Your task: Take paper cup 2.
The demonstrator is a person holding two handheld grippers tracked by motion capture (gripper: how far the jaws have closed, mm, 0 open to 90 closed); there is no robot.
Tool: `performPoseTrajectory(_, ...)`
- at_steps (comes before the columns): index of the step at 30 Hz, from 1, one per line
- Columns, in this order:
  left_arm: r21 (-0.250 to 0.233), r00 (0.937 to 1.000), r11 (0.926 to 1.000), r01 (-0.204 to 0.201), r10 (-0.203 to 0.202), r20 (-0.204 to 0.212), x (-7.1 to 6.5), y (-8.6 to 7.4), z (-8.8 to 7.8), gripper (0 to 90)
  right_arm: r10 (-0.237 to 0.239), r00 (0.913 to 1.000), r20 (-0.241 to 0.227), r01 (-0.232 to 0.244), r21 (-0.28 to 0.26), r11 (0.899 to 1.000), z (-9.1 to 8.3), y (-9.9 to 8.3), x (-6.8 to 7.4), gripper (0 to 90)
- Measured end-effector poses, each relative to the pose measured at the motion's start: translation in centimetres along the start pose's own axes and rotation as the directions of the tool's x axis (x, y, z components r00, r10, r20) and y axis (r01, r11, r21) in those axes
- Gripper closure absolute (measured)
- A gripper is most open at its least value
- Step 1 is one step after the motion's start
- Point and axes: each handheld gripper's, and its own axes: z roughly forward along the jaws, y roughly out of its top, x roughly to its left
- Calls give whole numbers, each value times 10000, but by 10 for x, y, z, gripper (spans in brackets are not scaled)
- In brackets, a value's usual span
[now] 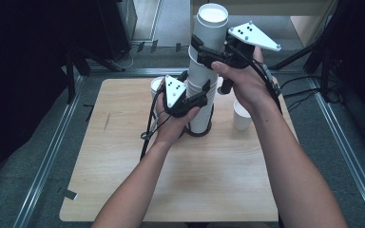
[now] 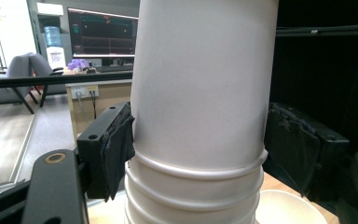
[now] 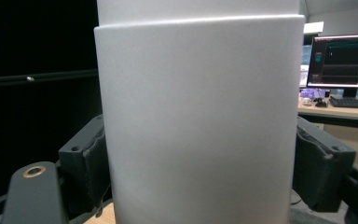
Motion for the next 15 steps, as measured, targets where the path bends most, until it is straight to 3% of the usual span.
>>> performPoseTrajectory(15, -212, 9998, 9997, 79, -76, 168, -1, 7, -14, 191, 58, 9999, 103, -50, -684, 9976, -26, 26, 1, 189)
